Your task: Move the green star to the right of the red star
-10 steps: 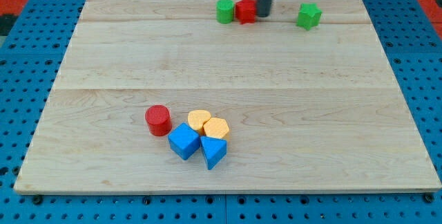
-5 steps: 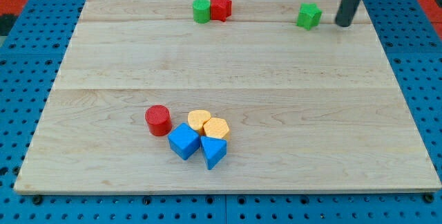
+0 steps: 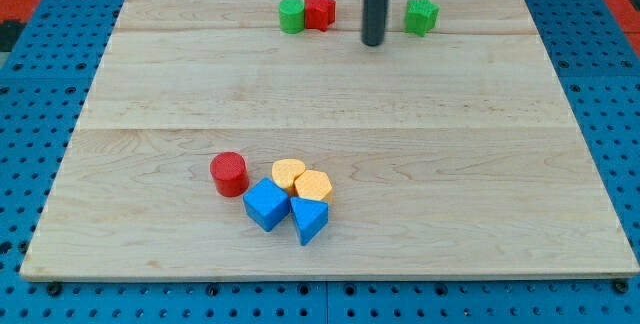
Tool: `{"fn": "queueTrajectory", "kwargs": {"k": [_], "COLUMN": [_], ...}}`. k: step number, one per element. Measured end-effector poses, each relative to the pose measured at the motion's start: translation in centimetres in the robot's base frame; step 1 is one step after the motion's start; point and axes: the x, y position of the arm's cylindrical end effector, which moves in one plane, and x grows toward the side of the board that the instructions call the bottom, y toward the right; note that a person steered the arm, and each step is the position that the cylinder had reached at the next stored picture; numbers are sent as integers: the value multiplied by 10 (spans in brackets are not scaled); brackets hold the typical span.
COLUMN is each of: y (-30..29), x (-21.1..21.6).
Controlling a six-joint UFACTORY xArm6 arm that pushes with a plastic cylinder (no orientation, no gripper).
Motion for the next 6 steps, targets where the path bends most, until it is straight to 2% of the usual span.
{"fn": "queueTrajectory", "kwargs": {"k": [1, 2, 3, 4, 5, 6], "y": [77, 100, 89, -8, -35, -35], "x": [-6, -32, -52, -56, -56, -56]}}
